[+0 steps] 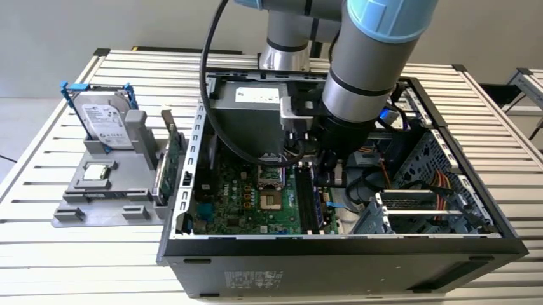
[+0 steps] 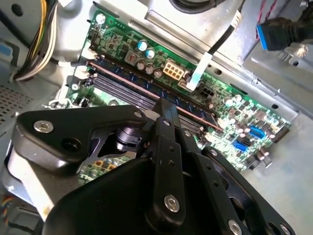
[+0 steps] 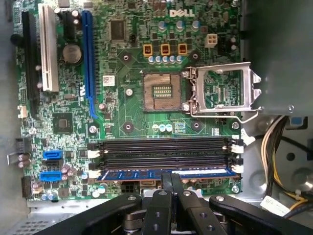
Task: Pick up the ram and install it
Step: 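Press down the ram until it locks into place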
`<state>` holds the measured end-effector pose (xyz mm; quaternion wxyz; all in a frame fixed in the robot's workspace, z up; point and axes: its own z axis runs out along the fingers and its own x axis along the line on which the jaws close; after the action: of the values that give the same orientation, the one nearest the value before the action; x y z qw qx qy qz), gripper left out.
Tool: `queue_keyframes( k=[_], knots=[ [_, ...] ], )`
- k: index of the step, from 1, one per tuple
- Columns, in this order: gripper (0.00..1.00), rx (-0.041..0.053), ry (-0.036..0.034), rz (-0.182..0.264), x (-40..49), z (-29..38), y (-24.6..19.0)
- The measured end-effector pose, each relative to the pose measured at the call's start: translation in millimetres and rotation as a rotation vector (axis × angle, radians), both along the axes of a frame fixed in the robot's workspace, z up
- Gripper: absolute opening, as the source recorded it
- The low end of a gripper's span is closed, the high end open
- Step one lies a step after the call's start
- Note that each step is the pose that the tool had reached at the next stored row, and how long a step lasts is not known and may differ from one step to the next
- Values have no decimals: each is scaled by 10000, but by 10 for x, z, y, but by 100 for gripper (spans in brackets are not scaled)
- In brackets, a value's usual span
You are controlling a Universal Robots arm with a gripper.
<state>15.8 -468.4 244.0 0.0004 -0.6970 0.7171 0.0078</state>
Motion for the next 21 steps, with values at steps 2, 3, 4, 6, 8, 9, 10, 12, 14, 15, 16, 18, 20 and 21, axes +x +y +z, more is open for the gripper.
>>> queue_keyframes(
  k=[2,3,4,6,8,9,10,12,14,15,16,18,20,21],
  knots=[
    [0,2,0,96,0,0,0],
    [0,0,1,100,0,1,-1],
    [0,1,0,103,0,1,-1],
    [0,1,1,103,2,1,0],
    [0,0,1,105,10,-3,0],
    [0,2,0,103,14,-10,0],
    [0,2,0,105,16,-18,0],
    [0,1,1,106,17,-39,0],
    [0,2,0,109,18,-62,0],
    [0,2,0,111,18,-70,0],
    [0,0,0,113,18,-73,0],
    [0,-1,1,115,18,-72,-1],
    [0,0,1,116,18,-73,0],
    [0,0,1,117,18,-73,0]
  ],
)
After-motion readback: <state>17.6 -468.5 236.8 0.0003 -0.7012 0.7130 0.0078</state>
